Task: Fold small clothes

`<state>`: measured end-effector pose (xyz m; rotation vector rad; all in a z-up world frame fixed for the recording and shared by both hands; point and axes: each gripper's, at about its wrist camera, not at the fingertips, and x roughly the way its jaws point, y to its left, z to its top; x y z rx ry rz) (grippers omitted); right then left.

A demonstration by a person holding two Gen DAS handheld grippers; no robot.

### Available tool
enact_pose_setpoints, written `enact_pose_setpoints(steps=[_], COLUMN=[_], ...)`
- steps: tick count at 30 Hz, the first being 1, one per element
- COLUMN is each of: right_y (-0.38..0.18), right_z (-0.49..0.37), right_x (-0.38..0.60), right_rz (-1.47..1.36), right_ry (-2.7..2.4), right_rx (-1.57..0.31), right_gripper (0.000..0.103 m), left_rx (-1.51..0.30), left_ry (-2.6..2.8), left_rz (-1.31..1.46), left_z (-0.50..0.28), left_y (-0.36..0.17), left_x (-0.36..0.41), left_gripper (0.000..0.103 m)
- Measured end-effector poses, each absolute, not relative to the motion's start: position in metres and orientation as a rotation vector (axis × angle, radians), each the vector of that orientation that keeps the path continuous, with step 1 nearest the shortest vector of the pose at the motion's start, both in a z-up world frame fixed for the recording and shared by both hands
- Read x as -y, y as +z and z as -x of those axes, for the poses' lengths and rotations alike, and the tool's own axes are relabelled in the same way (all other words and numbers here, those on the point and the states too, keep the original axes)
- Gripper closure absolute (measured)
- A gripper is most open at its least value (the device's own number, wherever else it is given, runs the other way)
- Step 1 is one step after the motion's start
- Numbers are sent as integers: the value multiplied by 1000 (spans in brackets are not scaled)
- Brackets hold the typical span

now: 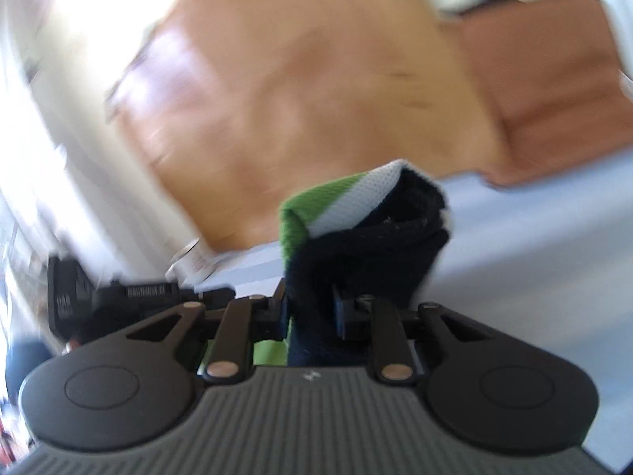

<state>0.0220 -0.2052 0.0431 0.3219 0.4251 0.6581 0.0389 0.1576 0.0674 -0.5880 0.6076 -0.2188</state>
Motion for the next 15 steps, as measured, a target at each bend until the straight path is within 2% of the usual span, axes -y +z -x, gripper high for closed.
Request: enact_pose_setpoints(steps=[4,7,8,11,13,14,15], right_y=[47,30,21,-15,-15,-9,-1], right_z=[-28,-42,-48,-62,-61,-60,-59], right_x=[118,60,44,11,20,30,46], right_rz=[-142,-59,-31,59,27,-13,-60], right_ry=[794,868,884,945,968,991,1011], right_rx=[-453,-531,-566,-703,-686,-692,-673], right_gripper=[84,84,84,80,78,70,63], left_rx=[-535,-536,-542,-577,-588,-590,-593], left_ry=[-91,-32,-21,-43,-64,-69,-69], left_rz=[628,648,651,669,643,621,600], left_z=[-9,-1,-1,-9,-15,-18,-22], left_y=[70,60,56,45,43,42,42], left_x=[-202,-218,-221,-218,-206,-198,-190], left_gripper=[80,80,77,69,62,53,49])
